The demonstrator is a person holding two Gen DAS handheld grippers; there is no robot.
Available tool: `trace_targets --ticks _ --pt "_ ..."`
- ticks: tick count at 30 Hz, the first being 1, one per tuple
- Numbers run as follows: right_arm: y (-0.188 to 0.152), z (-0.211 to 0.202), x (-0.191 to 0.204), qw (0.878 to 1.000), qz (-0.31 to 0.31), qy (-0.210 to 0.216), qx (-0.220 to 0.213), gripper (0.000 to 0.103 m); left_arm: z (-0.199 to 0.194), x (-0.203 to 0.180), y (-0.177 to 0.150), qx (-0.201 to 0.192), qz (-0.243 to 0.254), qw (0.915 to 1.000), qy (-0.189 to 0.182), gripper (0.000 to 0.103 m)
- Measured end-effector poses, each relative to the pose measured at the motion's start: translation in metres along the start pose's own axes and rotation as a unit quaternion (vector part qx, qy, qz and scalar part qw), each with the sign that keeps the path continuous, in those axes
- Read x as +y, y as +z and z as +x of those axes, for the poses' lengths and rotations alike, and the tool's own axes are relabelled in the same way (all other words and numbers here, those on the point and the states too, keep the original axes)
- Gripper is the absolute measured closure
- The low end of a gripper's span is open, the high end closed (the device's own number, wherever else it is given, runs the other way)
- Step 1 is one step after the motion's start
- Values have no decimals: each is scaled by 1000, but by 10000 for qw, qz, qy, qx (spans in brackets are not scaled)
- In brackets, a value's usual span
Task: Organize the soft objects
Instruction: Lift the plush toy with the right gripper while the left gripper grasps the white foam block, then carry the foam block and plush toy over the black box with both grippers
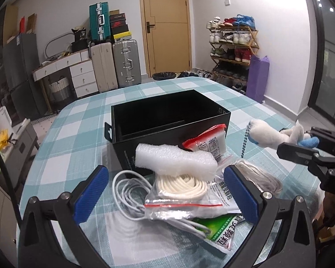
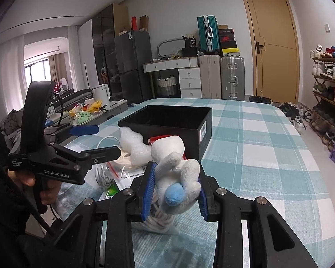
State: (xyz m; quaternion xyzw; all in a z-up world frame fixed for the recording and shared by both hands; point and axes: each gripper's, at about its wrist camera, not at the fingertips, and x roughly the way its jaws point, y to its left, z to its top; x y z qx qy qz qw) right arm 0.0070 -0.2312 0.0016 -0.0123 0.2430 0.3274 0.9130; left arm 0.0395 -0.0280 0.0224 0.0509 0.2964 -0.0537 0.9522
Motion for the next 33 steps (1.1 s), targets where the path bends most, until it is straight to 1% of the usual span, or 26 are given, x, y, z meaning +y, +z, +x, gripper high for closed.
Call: trace_targets --ticks 4,8,11,12,18,22,24,25,29,33 --pt "6 4 -2 10000 29 63 -36 69 7 -7 4 102 288 9995 25 0" --pt "10 6 -6 9999 60 101 -48 69 15 -17 4 239 666 9974 155 0" --pt "11 9 -10 9999 114 114 -50 69 19 -21 4 282 830 9959 213 0" --pt "12 10 -12 9998 135 118 -42 69 21 -22 5 308 857 9957 174 0" --pt "14 18 -17 9997 179 146 5 69 32 -21 12 411 815 9958 89 0" --pt "16 24 -20 9996 206 161 44 69 35 -16 15 438 627 9970 -104 0" --pt "17 27 -21 9996 210 160 59 69 35 -15 15 395 598 9974 -118 3" --pt "17 27 -21 9996 213 164 62 69 34 -15 14 363 599 9974 -148 13" --pt "18 31 -21 9996 202 147 90 69 28 -16 12 255 580 9977 -245 14" --pt "21 33 -18 9997 181 123 101 69 19 -13 14 149 519 9982 -255 14"
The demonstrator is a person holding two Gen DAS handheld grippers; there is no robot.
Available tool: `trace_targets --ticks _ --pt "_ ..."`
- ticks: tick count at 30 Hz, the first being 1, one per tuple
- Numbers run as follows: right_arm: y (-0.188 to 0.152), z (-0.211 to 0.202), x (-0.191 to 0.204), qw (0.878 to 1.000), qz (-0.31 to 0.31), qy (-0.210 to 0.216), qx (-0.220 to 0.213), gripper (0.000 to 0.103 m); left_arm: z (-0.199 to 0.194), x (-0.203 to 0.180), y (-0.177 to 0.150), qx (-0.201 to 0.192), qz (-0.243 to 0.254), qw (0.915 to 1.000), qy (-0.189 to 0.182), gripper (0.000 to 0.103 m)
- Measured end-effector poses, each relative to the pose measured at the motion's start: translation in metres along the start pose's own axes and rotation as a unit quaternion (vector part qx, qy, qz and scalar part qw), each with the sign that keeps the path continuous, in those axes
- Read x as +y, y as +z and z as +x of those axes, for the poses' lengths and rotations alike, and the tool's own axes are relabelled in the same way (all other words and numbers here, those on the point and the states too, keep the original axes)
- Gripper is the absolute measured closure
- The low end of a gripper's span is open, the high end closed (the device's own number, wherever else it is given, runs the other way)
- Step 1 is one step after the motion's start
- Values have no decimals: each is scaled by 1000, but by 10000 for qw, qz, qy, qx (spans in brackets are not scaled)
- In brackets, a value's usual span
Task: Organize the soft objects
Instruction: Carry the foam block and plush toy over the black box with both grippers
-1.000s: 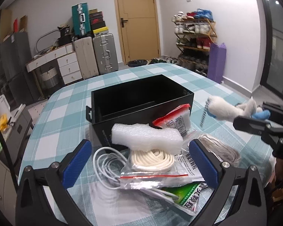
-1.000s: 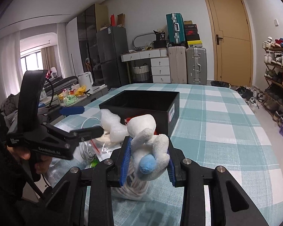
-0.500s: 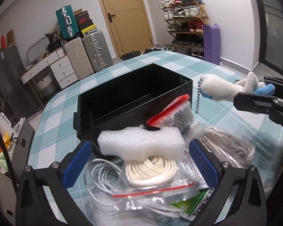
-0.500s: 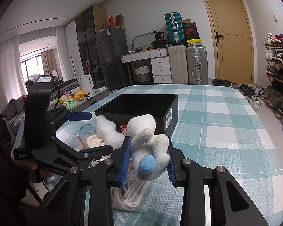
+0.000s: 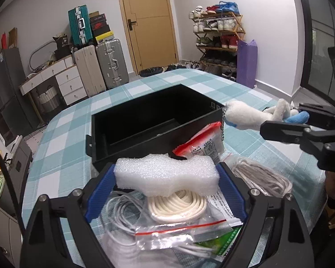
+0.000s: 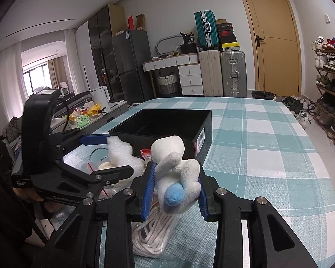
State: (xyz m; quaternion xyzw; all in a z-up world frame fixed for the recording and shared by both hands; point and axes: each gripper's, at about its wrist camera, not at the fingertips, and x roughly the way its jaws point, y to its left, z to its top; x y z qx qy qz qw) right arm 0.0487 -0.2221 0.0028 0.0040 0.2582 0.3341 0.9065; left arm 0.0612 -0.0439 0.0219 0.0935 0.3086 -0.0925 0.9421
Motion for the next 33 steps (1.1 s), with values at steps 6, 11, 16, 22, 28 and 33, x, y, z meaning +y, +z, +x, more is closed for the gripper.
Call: trace_targets --ticks 6,11,16,22,28,33 --pt "6 0 4 10000 -36 -19 -36 69 -22 17 2 -301 -367 9989 23 14" --pt "15 -1 8 10000 -9 35 -70 69 -34 37 4 -429 -818 9957 -49 14" --pt "27 -2 10 9998 72 109 -128 69 -43 51 9 -506 -1179 9917 -40 14" --pt "40 -3 15 9999 -13 19 -162 69 -47 57 20 -639 -1348 9888 2 14" --pt "51 2 15 9998 -4 -23 -180 69 -40 63 29 -711 -1455 9868 51 14" --pt "60 10 14 9999 48 -60 -124 69 -31 66 36 -712 -1483 9863 90 14"
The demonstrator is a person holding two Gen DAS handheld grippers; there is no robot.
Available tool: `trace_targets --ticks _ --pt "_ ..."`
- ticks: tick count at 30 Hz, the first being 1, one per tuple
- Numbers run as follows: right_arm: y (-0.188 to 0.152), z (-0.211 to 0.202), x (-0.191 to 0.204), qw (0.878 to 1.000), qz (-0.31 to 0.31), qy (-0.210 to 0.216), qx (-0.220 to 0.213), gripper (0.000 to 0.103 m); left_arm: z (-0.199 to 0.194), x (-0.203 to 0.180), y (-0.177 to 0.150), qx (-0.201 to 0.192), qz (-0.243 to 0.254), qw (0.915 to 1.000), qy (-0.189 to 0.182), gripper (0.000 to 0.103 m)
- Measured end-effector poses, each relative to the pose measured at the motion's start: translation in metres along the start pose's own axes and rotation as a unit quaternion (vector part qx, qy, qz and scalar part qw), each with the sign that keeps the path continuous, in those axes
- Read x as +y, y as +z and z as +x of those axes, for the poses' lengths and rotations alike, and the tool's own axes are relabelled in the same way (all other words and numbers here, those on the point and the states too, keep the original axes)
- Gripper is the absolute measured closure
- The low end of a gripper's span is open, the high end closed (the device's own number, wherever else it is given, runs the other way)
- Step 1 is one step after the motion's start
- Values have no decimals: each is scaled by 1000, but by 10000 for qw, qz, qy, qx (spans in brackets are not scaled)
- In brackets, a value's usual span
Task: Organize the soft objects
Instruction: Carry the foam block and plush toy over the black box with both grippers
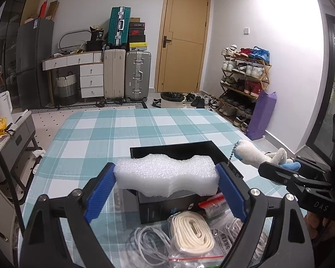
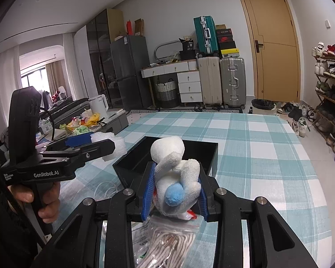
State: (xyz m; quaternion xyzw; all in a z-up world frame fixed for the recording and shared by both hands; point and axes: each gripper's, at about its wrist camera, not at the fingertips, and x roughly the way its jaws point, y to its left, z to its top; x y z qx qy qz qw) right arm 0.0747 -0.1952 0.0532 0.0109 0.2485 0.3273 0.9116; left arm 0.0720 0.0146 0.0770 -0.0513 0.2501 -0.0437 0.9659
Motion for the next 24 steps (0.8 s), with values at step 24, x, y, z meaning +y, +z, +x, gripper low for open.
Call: trace_targets --ticks 24 --pt "20 43 0 9997 -101 44 224 69 44 3 8 246 33 9995 217 13"
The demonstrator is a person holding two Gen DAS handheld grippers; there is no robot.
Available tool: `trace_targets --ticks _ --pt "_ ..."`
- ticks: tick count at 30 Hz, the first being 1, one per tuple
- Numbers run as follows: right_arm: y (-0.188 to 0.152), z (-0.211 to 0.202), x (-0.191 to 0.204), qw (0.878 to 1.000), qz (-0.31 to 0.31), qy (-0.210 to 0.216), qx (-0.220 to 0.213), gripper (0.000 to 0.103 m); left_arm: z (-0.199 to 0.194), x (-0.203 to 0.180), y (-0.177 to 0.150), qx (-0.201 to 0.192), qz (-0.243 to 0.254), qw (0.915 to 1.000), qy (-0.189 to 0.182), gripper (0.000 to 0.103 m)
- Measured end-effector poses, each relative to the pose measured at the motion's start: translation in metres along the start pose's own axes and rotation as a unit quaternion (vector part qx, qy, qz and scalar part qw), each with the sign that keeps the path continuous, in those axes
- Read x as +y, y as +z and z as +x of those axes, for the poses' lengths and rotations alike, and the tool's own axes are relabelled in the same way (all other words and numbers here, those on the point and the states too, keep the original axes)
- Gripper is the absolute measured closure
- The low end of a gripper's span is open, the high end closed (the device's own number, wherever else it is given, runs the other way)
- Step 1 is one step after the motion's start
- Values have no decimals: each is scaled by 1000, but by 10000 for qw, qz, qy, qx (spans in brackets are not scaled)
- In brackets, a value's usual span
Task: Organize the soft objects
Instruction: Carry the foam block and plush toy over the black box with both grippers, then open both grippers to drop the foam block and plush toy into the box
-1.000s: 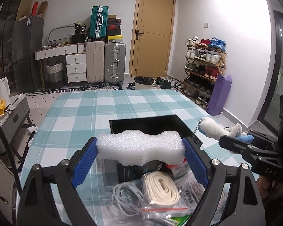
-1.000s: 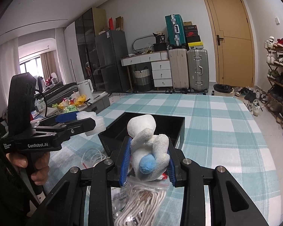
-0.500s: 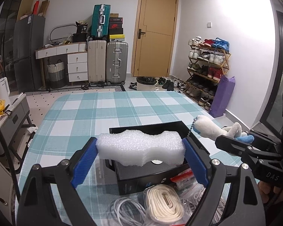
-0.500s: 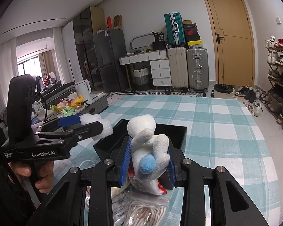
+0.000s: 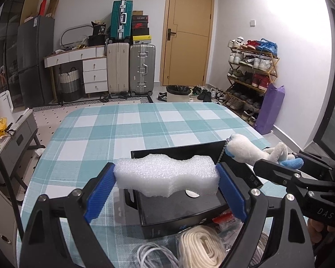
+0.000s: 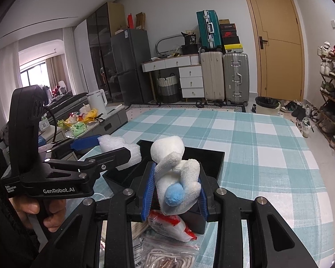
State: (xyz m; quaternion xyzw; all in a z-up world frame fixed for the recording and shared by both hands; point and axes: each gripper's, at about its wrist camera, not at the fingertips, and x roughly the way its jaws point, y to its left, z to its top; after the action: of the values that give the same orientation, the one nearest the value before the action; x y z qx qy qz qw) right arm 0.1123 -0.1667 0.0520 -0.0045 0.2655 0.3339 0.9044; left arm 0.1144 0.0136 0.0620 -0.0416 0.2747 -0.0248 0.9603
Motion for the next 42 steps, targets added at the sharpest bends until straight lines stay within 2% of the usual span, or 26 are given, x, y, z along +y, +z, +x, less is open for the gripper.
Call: trace_targets --ticks 17,20,22,24,27,30,35,38,42 --pt "1 40 -11 9997 -57 -69 243 69 23 -2 -4 226 56 9997 8 13" --pt "3 43 -13 9996 -149 -76 244 55 26 0 -4 306 -19 9995 -40 11" --pt "4 41 -13 9995 -222 -128 207 40 25 2 -4 296 -36 9996 -16 7" --pt "3 37 -14 9995 -231 -115 186 36 21 2 -5 260 -41 9996 -41 5" --pt "1 30 -13 9995 -234 -30 213 16 16 2 -7 253 -28 9997 -2 4" --pt "-2 20 -8 9995 -289 -17 150 6 9 1 -10 215 -2 9997 107 0" --pt "-5 7 0 9993 -341 -76 131 1 -5 2 -16 240 50 9996 114 0" --pt "-8 1 0 9992 -329 -130 185 1 -16 4 -22 218 91 9995 213 0" --pt "-18 -8 -1 9993 -238 -184 242 1 -30 7 -30 195 37 9997 169 0"
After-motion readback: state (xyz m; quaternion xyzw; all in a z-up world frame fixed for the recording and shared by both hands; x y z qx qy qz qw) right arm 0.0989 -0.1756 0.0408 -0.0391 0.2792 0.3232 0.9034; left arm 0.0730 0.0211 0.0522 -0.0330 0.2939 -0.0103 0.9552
